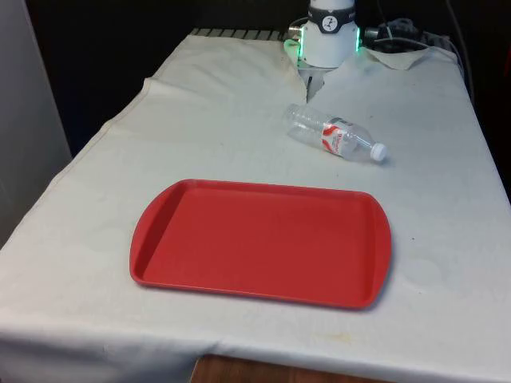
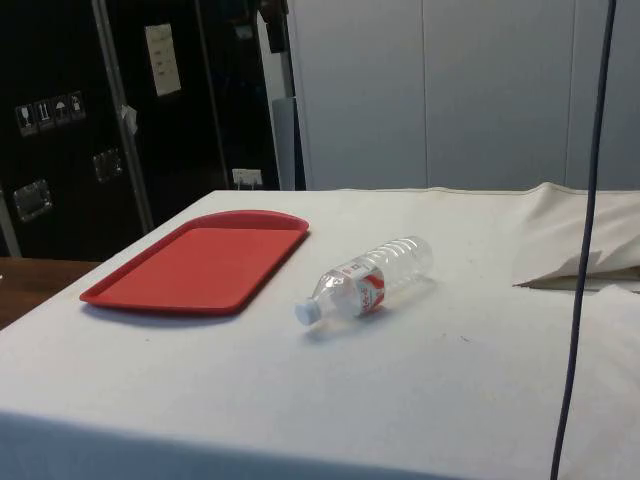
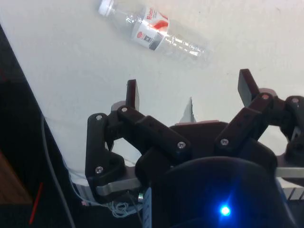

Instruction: Place the bottle upright on the tray.

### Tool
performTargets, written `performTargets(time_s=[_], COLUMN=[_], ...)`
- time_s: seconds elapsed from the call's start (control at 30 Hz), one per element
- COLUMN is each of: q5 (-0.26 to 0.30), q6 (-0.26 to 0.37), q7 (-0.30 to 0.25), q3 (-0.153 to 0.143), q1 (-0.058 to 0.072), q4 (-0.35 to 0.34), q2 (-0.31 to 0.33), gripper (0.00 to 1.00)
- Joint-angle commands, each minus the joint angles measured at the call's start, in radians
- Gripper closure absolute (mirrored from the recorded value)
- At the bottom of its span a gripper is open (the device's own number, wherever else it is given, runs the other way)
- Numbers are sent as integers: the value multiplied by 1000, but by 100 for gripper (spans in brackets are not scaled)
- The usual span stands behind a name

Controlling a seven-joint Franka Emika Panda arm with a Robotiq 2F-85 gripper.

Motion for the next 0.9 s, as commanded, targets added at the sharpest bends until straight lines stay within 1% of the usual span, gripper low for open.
performTargets(time_s=[0.0, 0.03, 0.1, 0.33, 0.37, 0.4, 0.6, 0.63, 0.67, 0.87], q5=[0, -10, -11, -15, -6, -16, -18, -8, -18, -21], q6=[0, 4, 6, 7, 1, 7, 7, 1, 7, 8], q7=[0, 9, 11, 17, 7, 18, 23, 11, 23, 29], q3=[1, 3, 5, 15, 12, 16, 25, 21, 26, 36], q1=[0, 2, 3, 3, 1, 3, 3, 2, 3, 3], q4=[-6, -22, -34, -85, -73, -90, -130, -115, -135, -179], q2=[-5, -20, -31, -76, -64, -80, -116, -101, -120, -161], gripper=[0, 0, 0, 0, 0, 0, 0, 0, 0, 0])
